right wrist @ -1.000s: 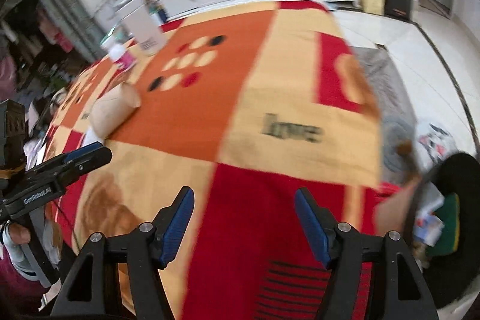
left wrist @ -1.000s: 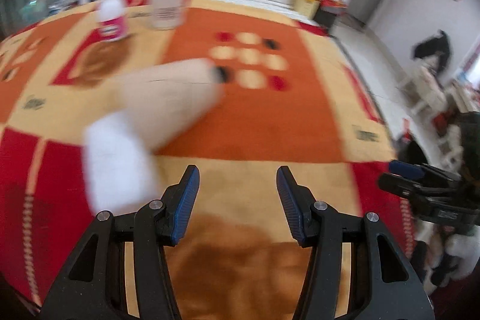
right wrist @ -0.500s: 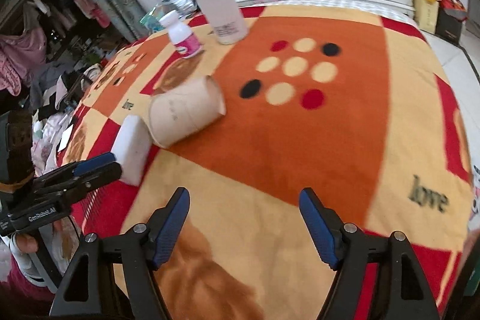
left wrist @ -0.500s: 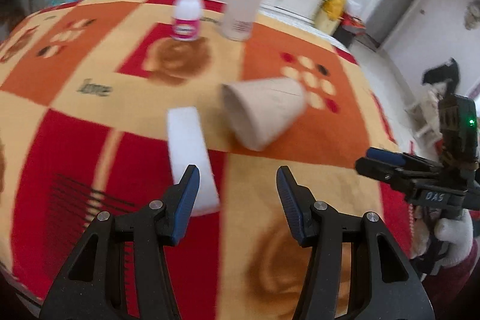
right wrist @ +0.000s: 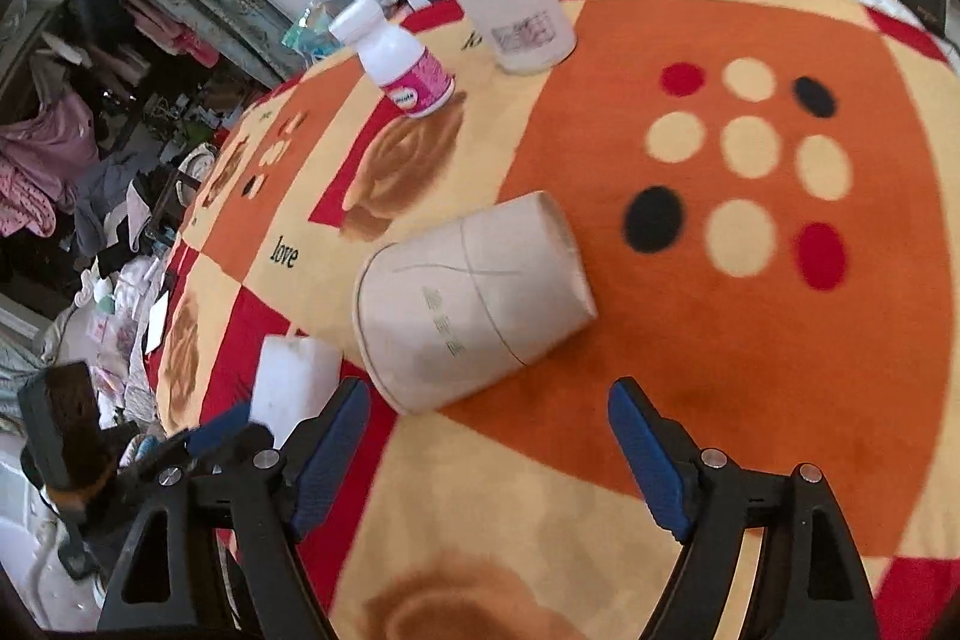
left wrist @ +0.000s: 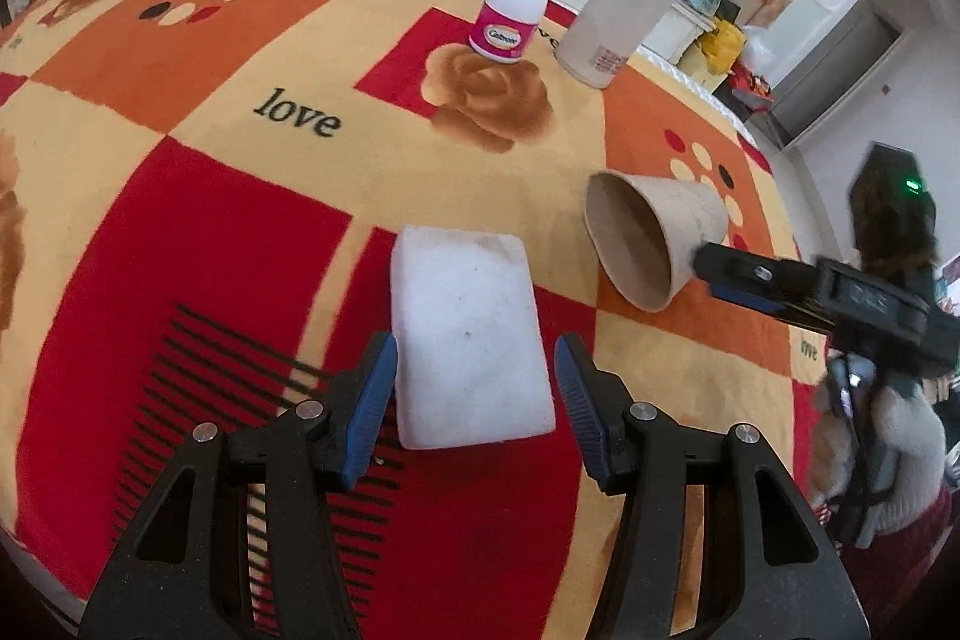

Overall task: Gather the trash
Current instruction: 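Grasp the white sponge with the left tool while the right tool grasps the paper cup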

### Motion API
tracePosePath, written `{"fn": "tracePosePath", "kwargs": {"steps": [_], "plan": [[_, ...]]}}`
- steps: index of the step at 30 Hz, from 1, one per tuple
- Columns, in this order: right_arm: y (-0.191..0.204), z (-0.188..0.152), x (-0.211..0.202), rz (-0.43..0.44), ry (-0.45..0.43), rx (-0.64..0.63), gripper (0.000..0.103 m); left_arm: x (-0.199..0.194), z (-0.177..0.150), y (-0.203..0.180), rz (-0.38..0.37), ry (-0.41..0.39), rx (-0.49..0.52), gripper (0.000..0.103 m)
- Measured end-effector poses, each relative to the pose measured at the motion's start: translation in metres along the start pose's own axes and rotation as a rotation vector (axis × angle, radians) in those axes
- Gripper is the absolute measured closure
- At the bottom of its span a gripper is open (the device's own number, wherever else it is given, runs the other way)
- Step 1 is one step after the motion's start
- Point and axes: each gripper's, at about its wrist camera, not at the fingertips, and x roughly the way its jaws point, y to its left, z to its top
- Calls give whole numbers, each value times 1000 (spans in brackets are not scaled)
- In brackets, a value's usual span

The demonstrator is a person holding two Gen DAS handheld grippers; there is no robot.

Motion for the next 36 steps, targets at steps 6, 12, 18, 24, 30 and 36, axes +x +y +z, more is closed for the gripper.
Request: {"fn": "tracePosePath", "kwargs": {"steps": [6, 12, 18, 24, 30, 36], "plan": [[13, 32, 22, -9, -12, 51, 19, -4, 7, 9, -35, -8, -9, 48], [26, 56, 49, -63, -2, 41, 16, 7, 7, 11, -60, 16, -10, 47], [18, 56, 49, -30, -41, 72, 16, 20, 1, 9, -67, 54, 2, 47], [-2, 59, 45, 55, -34, 163, 16, 24, -1, 8, -58, 45, -16, 47], [8, 48, 40, 93, -37, 76, 46, 23, -4, 6, -43, 20, 1, 53], [16, 25, 9, 28, -69, -70, 50, 4, 0, -2, -46, -21, 11, 80]]}}
